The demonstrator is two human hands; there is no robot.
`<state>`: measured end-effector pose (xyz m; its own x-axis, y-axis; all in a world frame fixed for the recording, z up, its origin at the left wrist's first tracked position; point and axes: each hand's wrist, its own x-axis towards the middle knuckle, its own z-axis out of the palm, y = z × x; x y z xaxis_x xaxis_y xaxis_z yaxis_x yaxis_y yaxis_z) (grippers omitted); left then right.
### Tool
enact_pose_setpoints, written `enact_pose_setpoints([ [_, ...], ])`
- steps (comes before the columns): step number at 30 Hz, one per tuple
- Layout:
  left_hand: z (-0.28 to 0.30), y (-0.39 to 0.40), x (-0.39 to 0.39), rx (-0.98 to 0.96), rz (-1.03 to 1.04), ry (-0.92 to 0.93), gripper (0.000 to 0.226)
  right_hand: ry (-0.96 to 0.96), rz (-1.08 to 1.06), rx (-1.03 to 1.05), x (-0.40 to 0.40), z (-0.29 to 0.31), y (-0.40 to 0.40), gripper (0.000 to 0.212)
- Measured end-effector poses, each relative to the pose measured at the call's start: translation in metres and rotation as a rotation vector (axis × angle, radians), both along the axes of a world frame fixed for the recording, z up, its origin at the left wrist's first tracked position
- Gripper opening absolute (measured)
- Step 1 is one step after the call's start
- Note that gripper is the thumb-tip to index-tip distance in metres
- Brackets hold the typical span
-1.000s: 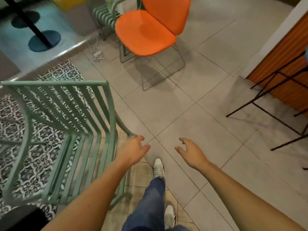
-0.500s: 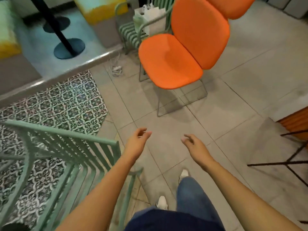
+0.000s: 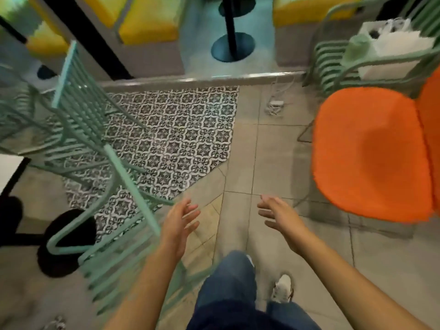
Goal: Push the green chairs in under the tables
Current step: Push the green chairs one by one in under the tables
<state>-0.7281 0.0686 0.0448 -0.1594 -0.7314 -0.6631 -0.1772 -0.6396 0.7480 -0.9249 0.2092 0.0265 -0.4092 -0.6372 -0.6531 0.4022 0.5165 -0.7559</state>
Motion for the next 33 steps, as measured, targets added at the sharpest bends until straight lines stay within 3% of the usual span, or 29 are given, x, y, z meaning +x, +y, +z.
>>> enact_pose_setpoints([
  [7,-0.035,-0.061,-0.021,0.079,0.356,0.081,0.024,0.179,0.465,-0.012,-0.019,-0.007,-0.151,0.033],
  [11,-0.04,-0.104,-0.023,0.101,0.565,0.135,0.039,0.245,0.732,-0.012,-0.018,0.009,-0.232,0.038],
  [23,-0.044,-0.14,0.0,0.142,1.272,0.39,0.052,0.132,1.492,-0.05,0.069,0.009,-0.405,0.018],
  [26,-0.043,-0.136,-0.015,0.163,1.445,0.372,0.06,0.088,1.683,-0.083,0.09,0.005,-0.434,0.013],
  [29,-0.044,-0.13,-0.034,0.164,1.65,0.378,0.059,0.082,1.826,0.027,0.108,0.001,-0.456,0.018],
  [33,-0.052,-0.118,-0.045,0.124,2.051,0.516,0.057,-0.124,1.739,0.381,0.137,-0.012,-0.469,0.031],
])
